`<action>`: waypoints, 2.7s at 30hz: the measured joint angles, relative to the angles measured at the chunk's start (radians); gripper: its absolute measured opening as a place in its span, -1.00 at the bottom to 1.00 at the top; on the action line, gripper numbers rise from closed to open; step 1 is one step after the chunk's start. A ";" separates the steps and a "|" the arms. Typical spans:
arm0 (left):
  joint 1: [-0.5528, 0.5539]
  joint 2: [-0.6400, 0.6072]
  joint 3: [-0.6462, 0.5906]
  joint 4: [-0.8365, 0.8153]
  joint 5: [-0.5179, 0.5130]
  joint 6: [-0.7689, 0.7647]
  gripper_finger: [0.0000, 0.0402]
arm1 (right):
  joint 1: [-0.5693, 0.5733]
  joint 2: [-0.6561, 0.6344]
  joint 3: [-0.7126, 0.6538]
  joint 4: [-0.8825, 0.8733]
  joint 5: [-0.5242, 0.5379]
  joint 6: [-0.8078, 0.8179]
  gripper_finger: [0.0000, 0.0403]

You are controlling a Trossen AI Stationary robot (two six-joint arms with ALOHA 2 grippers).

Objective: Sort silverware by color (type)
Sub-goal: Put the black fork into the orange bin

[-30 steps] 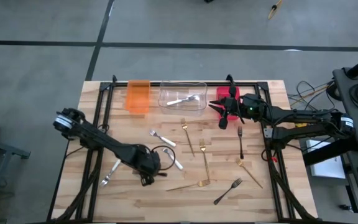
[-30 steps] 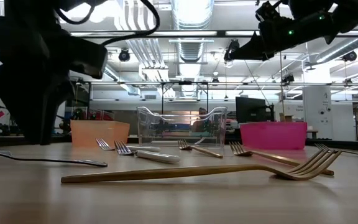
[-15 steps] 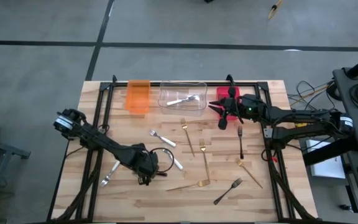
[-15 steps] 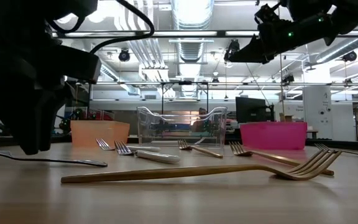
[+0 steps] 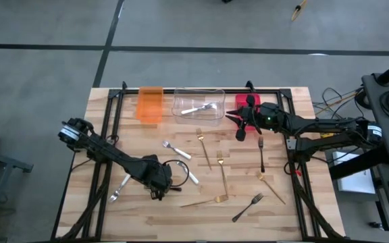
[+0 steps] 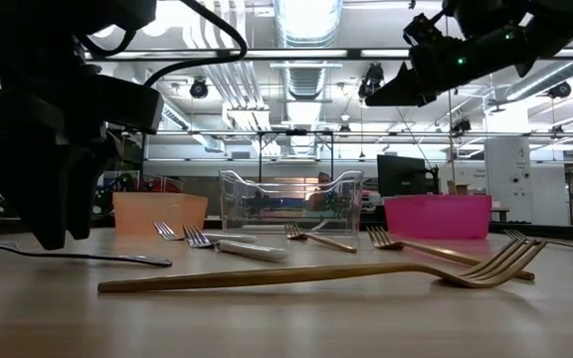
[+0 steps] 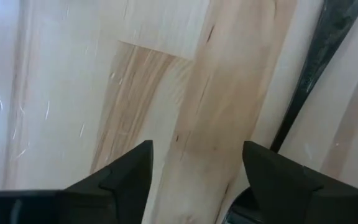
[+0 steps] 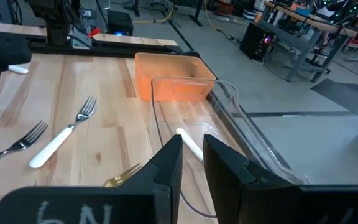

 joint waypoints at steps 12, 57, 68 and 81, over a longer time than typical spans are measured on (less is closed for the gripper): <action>-0.004 0.000 -0.022 0.004 0.000 0.001 0.14 | 0.000 0.000 0.000 -0.001 0.000 0.000 -0.72; -0.022 -0.025 0.011 -0.032 0.041 0.036 0.14 | 0.000 -0.001 0.002 -0.002 0.000 0.001 -0.72; -0.078 -0.013 0.020 -0.002 0.097 0.021 0.14 | 0.000 -0.001 0.002 -0.002 0.000 0.001 -0.72; -0.102 0.020 -0.005 0.024 0.088 -0.033 0.14 | 0.000 -0.001 0.002 -0.001 0.000 0.001 -0.72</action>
